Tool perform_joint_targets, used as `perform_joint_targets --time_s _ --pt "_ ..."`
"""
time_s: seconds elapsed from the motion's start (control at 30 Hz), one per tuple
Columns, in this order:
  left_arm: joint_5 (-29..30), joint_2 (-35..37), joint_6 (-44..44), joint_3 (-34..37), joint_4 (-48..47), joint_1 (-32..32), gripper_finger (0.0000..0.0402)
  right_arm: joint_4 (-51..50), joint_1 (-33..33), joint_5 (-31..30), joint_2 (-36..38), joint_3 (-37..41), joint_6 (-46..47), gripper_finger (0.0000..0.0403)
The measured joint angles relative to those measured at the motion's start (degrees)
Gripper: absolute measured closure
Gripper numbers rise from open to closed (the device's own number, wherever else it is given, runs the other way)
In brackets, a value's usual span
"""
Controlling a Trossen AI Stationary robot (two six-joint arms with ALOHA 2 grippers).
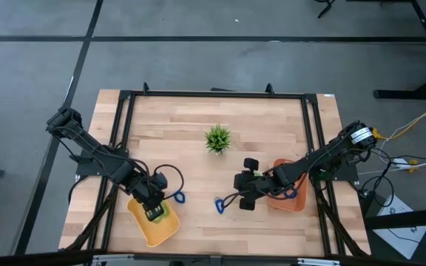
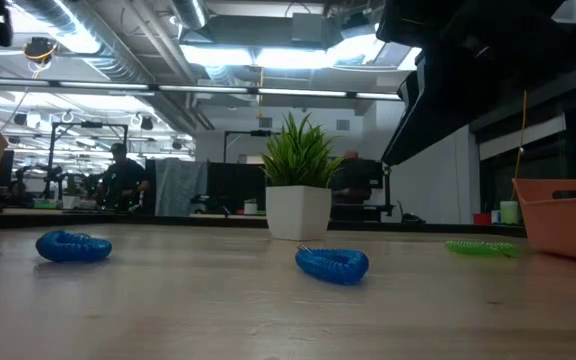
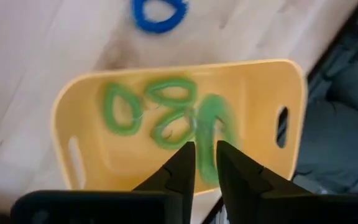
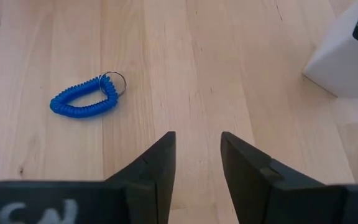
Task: Sort spring keychains
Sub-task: Put the green spring keychain into the yellow bin, then put the blue spring keychain into the orange bin
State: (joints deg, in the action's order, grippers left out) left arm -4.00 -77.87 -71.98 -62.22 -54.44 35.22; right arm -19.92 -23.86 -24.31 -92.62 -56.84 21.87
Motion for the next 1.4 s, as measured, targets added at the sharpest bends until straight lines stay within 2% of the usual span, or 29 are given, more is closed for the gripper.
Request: perform_joint_targets --time_s 0.13,0.3,0.4,0.7,0.97,1.23,1.4 --pt "0.0 0.0 -5.7 0.0 -3.1 0.2 0.0325 0.0 0.0 0.0 0.0 0.0 0.2 0.0276" --pt "0.2 0.0 -6.3 0.0 -3.3 1.0 0.031 0.0 0.0 0.4 0.0 0.0 0.2 0.0276" --pt "2.6 0.0 -6.1 0.0 -3.3 1.4 0.0301 0.0 0.0 0.4 0.0 0.0 0.1 0.0276" --pt "14.5 0.0 1.3 0.0 -2.1 1.0 0.0292 0.0 0.1 0.4 0.0 0.0 -1.6 0.0276" --pt "21.3 0.0 8.1 0.0 3.6 -1.9 0.0297 0.8 0.5 0.4 0.0 0.0 -2.7 0.0276" --pt "22.9 0.0 14.6 0.0 14.5 -6.5 0.0293 0.8 0.5 2.3 0.0 0.0 -2.2 0.0276" --pt "22.9 -0.7 18.0 0.0 17.4 -8.9 0.0296 0.8 0.4 4.1 0.0 0.0 -0.8 0.0276"
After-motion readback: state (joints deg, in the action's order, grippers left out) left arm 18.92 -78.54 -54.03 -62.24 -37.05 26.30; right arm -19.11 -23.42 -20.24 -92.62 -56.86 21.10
